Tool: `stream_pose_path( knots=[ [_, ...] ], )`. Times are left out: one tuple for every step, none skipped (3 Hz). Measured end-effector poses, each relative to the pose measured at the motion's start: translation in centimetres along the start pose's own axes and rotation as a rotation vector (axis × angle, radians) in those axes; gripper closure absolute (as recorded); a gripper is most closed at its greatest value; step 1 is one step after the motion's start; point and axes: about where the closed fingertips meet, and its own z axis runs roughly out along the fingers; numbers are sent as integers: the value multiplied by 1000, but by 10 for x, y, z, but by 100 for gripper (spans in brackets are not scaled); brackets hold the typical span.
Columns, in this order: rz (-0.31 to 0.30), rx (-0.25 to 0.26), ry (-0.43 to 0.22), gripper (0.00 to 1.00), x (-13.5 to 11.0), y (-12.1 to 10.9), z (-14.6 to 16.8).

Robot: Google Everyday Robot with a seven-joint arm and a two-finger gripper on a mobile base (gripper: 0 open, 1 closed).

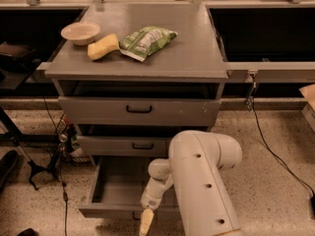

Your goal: Open bottom drawer

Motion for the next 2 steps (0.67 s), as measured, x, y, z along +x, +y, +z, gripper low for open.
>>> stream_pose_path(
  knots=[
    [-5, -14, 6, 0, -1, 4, -1],
    [-17, -86, 25, 0, 2, 24, 4]
  ],
)
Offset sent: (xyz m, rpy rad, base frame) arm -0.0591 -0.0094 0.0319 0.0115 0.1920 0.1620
